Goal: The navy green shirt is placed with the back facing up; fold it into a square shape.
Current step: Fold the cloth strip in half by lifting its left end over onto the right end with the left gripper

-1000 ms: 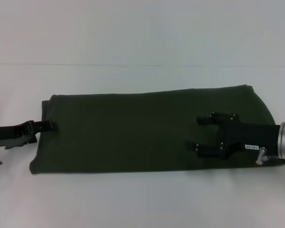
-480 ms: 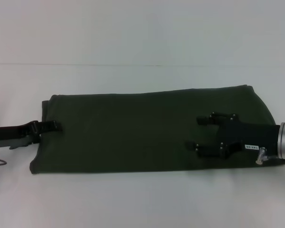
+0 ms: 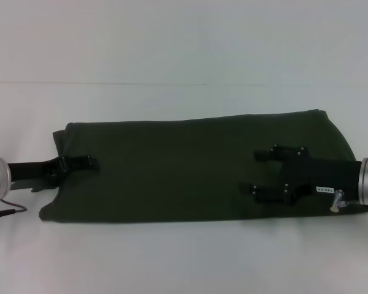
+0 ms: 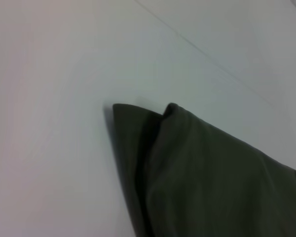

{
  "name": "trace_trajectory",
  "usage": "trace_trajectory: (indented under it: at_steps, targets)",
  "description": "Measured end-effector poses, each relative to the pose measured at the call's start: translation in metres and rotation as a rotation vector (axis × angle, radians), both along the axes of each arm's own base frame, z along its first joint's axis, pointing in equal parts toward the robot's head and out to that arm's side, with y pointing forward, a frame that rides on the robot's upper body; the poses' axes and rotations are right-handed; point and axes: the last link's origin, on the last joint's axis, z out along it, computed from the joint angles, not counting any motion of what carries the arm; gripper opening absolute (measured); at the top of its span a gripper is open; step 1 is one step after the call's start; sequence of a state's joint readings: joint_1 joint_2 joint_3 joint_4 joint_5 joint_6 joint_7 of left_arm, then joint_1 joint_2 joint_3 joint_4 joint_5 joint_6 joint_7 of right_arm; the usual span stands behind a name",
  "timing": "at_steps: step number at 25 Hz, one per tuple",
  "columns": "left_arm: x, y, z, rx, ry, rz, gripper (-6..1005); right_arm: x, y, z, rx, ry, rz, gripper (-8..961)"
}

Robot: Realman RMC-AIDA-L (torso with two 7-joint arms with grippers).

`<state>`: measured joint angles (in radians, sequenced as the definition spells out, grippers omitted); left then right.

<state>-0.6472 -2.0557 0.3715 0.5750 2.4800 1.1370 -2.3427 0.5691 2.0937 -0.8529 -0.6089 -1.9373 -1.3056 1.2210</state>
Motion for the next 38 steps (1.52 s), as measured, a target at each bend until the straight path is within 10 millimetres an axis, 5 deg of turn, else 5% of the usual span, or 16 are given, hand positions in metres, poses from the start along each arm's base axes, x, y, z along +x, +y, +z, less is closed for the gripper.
trace_trajectory:
  at_steps: [9, 20, 31, 38]
  targets:
    - [0.01, 0.005, -0.007, -0.015, -0.016, -0.018, 876, 0.0, 0.0, 0.0, -0.003, 0.003, 0.0, 861]
    - [0.015, 0.009, -0.009, -0.042, 0.023, -0.048, 655, 0.0, -0.002, 0.0, -0.009, 0.006, -0.003, 861]
    - [0.013, 0.01, -0.005, -0.032, 0.036, -0.048, 196, -0.002, -0.002, 0.0, -0.015, 0.01, 0.004, 861]
    - [0.009, 0.009, 0.0, -0.048, 0.065, -0.044, 81, -0.002, -0.002, 0.0, -0.018, 0.014, 0.004, 860]
